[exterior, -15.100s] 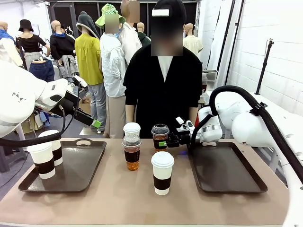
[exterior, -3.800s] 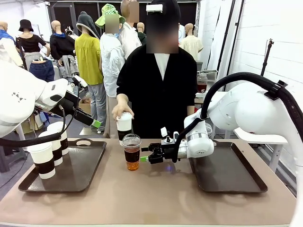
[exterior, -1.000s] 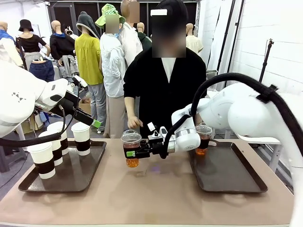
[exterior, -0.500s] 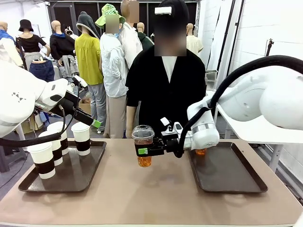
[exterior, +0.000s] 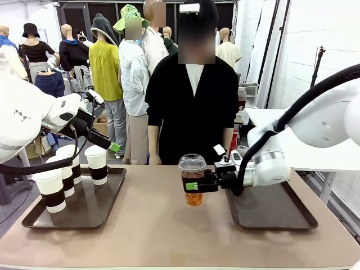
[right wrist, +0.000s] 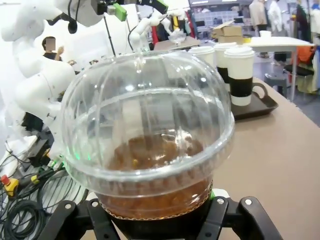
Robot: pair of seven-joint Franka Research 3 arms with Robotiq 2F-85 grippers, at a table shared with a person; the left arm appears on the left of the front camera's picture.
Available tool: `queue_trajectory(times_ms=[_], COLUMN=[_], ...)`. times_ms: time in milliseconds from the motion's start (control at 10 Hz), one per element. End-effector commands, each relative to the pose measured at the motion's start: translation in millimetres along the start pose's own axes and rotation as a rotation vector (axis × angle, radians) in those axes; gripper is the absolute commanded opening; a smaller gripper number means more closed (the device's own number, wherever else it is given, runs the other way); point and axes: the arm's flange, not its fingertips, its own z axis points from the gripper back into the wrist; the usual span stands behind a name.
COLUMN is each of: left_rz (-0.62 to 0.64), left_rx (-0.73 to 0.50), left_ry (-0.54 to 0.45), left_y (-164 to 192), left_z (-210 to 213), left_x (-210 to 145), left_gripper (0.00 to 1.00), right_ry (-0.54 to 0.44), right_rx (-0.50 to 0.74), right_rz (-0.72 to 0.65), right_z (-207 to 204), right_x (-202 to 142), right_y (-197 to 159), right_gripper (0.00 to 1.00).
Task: Distribute the coffee onto the tray.
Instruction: Pick up another iced Americano from the middle of the table and place it on the right Handle tray.
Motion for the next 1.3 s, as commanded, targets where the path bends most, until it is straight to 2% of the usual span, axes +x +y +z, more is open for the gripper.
queue_trajectory(times_ms=[0,400,600,700,1100,1200], left_rz=[0.004,0.004,0.004,0.004,0.004,0.004], left_rx=[-0.007,-0.007,-0.007,-0.007,-0.007,-0.007], left_ry=[0.002,0.002,0.002,0.002,0.002,0.002], left_y=[0.9,0.9,0.9,0.9,0.9,0.9], left_z=[0.9,0.9,0.9,0.9,0.9,0.9], left_x=[-1.1,-1.1,-1.1,-1.1,-1.1,-1.1], left_gripper=[1.00,1.00,1.00,1.00,1.00,1.00], right_ry=[-0.031,-0.046,-0.068,-0.023,-0.018,-0.005], right_rx=[-0.079,-0.178,-0.168,-0.186,-0.187,-0.164], right_rz=[0.038,0.022,0.022,0.005,-0.001,0.023], right_z=[25.1,80.7,82.0,88.1,89.2,103.7], right_x=[-4.9,-18.2,-19.0,-24.8,-27.9,-23.1], right_y=[13.0,9.6,-0.5,3.6,2.6,1.6], right_gripper=[0.66,0.66,0.66,0.66,0.66,0.66])
